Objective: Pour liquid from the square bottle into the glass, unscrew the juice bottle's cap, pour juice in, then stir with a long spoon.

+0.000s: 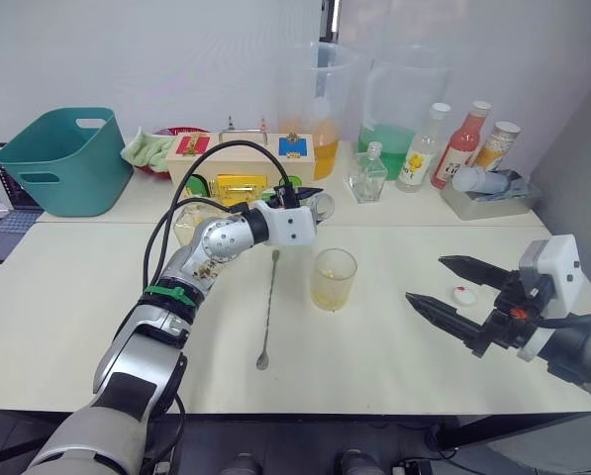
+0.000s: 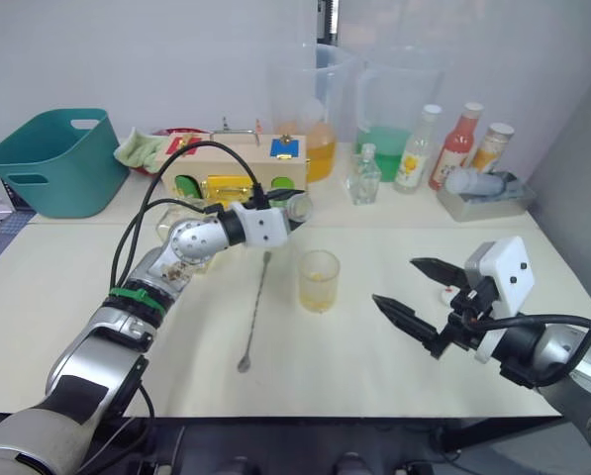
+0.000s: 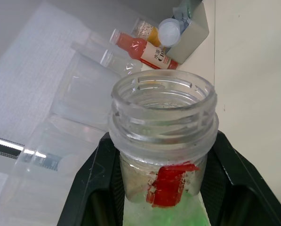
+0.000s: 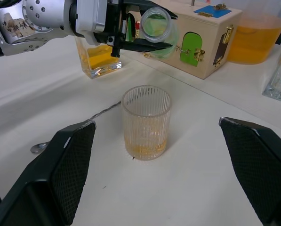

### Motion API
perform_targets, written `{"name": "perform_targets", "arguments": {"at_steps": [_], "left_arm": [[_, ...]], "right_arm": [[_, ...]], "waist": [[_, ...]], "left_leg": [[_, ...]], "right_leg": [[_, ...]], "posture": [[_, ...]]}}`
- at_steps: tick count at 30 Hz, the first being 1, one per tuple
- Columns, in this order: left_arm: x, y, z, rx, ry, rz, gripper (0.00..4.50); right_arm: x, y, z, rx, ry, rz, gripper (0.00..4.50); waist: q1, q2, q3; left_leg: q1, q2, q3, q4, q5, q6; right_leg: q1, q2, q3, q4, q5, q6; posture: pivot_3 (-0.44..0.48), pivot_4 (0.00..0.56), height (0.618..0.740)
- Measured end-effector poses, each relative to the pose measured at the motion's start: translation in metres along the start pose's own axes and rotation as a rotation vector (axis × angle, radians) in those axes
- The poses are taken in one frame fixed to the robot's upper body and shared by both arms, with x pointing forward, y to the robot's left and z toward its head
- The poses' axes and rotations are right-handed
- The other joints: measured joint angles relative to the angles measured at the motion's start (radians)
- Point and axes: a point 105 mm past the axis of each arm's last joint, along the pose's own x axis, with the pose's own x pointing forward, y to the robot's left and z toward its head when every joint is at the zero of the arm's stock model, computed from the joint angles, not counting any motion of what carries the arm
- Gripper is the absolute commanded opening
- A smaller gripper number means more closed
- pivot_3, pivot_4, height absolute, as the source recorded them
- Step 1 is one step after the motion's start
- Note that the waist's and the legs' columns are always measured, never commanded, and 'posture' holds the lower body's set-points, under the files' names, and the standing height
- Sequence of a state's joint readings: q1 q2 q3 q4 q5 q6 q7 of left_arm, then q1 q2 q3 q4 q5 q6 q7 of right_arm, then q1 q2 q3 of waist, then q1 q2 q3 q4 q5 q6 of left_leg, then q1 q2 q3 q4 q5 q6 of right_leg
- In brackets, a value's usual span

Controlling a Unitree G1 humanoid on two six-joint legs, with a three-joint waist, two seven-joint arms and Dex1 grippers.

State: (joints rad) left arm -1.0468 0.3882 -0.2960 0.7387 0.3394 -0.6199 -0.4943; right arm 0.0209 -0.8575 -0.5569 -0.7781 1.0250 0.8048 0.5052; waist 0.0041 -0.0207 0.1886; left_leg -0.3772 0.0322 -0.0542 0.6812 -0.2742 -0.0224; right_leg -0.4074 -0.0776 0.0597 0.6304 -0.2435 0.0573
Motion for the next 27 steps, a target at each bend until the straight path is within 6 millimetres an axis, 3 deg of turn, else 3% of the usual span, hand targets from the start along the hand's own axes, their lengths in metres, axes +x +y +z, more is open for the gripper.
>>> {"name": "perform_targets", "arguments": {"at_steps": [4, 27], "left_arm": [[0.000, -0.006, -0.001, 0.048, 0.000, -0.008, 1.53], [0.002, -0.031, 0.001, 0.299, -0.035, -0.038, 1.53]], "right_arm": [[0.002, -0.003, 0.008, -0.020, -0.027, -0.017, 4.46], [0.004, -0.004, 0.010, -0.035, -0.011, -0.032, 4.46]], "waist": [[0.001, 0.000, 0.000], [0.006, 0.000, 0.000]], "left_leg": [[0.000, 0.000, 0.000, 0.000, 0.000, 0.000], [0.000, 0.000, 0.000, 0.000, 0.000, 0.000]], "right_leg": [[0.000, 0.000, 0.000, 0.000, 0.000, 0.000], [0.000, 0.000, 0.000, 0.000, 0.000, 0.000]], "posture": [[0.000, 0.150, 0.740], [0.000, 0.150, 0.740]]}}
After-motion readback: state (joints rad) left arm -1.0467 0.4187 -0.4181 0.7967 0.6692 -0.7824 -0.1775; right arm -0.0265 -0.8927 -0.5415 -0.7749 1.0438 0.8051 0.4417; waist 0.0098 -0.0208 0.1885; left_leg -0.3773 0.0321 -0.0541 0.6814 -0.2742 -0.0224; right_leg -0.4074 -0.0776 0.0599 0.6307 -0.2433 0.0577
